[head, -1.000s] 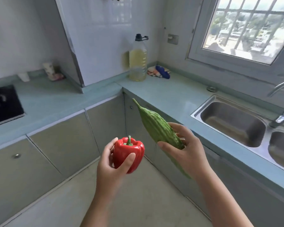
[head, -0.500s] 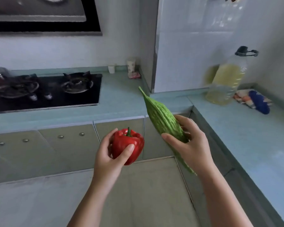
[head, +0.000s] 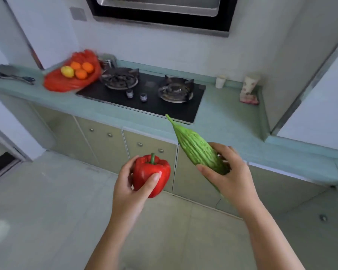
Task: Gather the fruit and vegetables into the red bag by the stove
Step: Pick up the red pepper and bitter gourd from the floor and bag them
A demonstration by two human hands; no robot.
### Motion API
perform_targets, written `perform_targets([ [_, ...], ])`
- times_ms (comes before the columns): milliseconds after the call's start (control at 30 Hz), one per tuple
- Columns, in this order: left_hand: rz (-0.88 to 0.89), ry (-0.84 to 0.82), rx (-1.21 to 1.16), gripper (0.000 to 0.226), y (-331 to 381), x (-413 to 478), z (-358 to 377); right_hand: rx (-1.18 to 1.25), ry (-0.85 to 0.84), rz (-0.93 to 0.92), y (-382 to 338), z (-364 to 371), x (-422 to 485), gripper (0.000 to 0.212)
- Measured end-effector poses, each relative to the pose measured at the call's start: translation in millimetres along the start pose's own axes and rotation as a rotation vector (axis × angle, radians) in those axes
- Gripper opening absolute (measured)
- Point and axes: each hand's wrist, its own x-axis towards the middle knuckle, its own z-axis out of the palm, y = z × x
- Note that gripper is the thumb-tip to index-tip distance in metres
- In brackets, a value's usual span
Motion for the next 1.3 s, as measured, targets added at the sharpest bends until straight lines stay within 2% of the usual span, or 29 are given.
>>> perform_targets([
  [200,-0.032,0.100,-0.036,0.065,-12,68,-73,0.016,-0.123,-0.016,-28,102,65,0.043],
  [333,-0.050,0.204,0.012,0.070,-10,117,-140,0.021,-0.217,-0.060,-67,179,112,0.041],
  [467,-0.050,0.279,0.055,0.065,-10,163,-203,0.071,-0.277,-0.064,-99,247,146,0.041],
  [767,-0.130,0.321,0.029,0.065,-36,213,-272,0.041,-0.371,-0.074,-124,355,201,0.041],
  [900,-0.131,0.369,0.046,0.063,-43,255,-305,0.099,-0.406,-0.038,-130,403,238,0.038],
  [1067,-0.094,0.376,0.106,0.056,-40,334,-342,0.126,-0.424,-0.129,-144,470,303,0.042],
  [1300,-0.048,0.309,0.193,0.055,-19,469,-376,0.160,-0.352,-0.107,-152,535,417,0.042],
])
